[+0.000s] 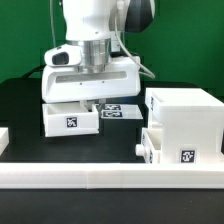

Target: Assemble drawer

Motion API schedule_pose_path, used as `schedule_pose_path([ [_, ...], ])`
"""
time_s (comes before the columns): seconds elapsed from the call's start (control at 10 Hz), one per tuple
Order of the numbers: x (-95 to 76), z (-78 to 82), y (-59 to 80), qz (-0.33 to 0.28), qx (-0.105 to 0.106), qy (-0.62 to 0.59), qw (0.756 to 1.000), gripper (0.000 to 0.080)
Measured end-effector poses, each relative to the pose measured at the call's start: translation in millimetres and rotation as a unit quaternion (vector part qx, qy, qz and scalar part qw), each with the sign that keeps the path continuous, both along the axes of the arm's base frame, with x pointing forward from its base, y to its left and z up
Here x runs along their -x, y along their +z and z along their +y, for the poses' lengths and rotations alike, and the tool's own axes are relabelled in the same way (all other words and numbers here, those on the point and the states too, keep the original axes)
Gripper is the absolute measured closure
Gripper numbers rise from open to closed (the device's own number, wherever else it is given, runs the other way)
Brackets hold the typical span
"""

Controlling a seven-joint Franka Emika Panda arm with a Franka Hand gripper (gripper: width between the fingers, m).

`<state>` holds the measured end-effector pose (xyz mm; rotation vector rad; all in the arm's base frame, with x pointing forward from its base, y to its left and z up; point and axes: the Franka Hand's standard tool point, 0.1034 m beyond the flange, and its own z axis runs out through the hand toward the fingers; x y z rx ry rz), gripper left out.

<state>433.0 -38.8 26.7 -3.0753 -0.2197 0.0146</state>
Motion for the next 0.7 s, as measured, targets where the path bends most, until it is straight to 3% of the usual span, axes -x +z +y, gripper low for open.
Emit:
schedule_pose_path([
  [0.4,-46.8,30.9,30.2,-0.002,-0.005,0.077,0.997,0.0757],
  [0.7,-86.5,46.8,38.8,0.020,-0.019,0.154,0.988,0.0757],
])
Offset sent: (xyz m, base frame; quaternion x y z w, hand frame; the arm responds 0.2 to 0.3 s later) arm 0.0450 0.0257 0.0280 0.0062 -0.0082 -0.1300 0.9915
